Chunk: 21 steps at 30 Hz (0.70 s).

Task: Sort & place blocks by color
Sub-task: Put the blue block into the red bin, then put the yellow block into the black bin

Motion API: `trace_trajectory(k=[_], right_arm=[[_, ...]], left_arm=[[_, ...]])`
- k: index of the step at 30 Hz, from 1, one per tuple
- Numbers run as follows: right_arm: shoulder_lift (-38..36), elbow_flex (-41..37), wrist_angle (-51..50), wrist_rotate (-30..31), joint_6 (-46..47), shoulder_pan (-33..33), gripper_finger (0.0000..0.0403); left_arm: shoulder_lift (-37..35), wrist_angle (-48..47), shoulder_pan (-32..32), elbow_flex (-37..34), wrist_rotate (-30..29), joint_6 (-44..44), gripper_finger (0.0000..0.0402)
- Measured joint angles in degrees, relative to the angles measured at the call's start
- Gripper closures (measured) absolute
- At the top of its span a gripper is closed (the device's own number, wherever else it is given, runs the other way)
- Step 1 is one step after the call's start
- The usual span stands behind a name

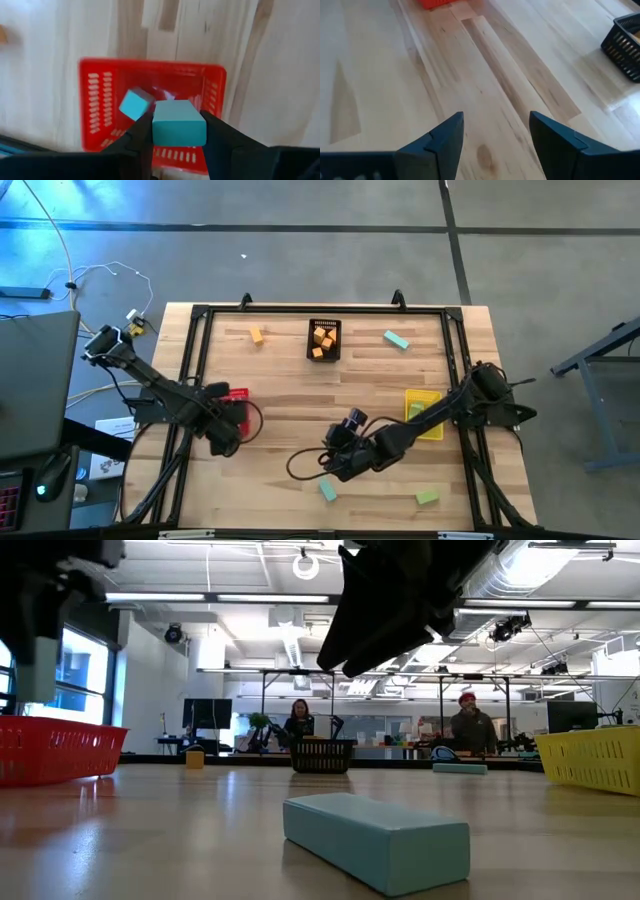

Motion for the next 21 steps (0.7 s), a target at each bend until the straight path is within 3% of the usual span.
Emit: trace_trajectory(k=[10,21], right_arm=[[0.0,0.0,0.0,0.0,-2.0,-1.6,0.0192],[0.0,0.0,-0.2,0.0,-2.0,-1.7,0.0192]], left_arm=[[0.4,1.0,-0.4,-5.2,0.4,-1.0,0.0275],[0.4,2.0,-0.1,-5.2,0.3,-0.8,0.0208]])
